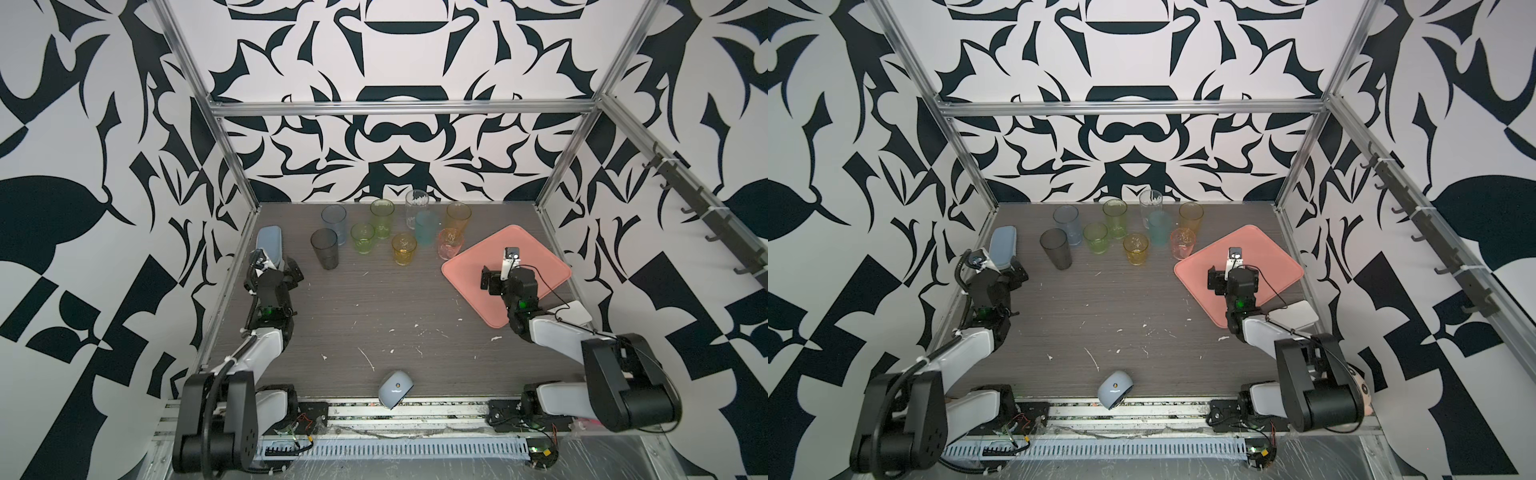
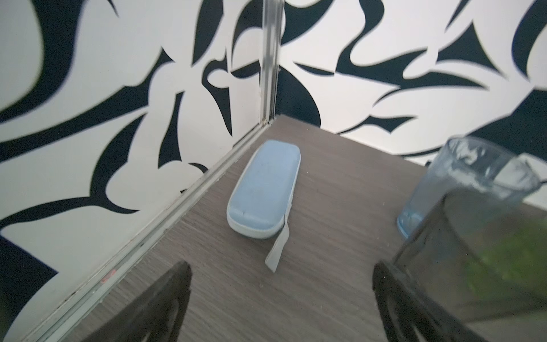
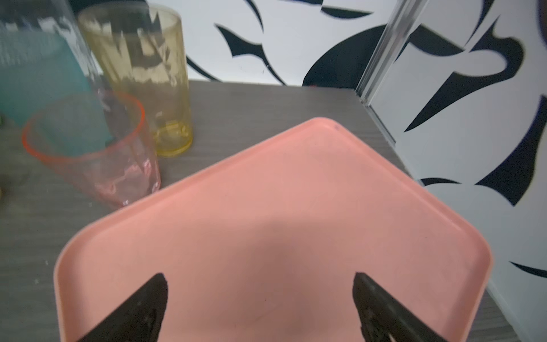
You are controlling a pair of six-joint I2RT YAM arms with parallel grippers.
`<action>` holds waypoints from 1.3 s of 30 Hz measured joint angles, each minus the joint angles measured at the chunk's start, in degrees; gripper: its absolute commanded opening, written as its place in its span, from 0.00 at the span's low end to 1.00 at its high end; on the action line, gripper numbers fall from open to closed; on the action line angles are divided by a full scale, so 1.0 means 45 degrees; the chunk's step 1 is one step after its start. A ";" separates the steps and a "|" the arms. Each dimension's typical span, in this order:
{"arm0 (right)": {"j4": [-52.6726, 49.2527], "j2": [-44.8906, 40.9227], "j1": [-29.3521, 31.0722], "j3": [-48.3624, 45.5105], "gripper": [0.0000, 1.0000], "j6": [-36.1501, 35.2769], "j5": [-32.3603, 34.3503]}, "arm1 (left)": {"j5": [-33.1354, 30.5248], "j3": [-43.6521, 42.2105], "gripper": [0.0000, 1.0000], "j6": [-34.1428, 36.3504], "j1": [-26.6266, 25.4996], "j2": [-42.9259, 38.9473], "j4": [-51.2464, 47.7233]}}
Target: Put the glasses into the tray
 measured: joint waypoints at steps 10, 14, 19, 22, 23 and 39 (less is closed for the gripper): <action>-0.6547 -0.1909 -0.0029 0.3638 0.85 0.3283 -0.1894 | 0.0340 0.3405 0.99 -0.4075 0.0000 -0.1972 -0.7310; -0.8408 -0.1700 -0.0015 0.4187 0.85 0.3891 -0.3769 | 0.1579 0.3789 1.00 -0.4964 0.0000 -0.2040 -0.9194; -1.0690 -0.0942 0.0583 0.5008 0.84 0.4138 -0.4541 | 0.3628 0.4056 0.99 -0.5255 -0.0005 -0.2040 -1.0792; -1.1778 -0.0466 0.1525 0.5489 0.84 0.4119 -0.4367 | 0.4571 0.4061 1.00 -0.5158 -0.0010 -0.2040 -1.1409; -1.2065 -0.0291 0.1821 0.5649 0.84 0.4114 -0.4274 | 0.4847 0.4061 1.00 -0.5105 -0.0010 -0.2040 -1.1574; -1.3328 0.3395 0.3502 0.6470 0.66 0.4153 -0.2380 | 0.7859 0.3934 0.99 -0.4333 -0.0010 -0.1826 -1.2143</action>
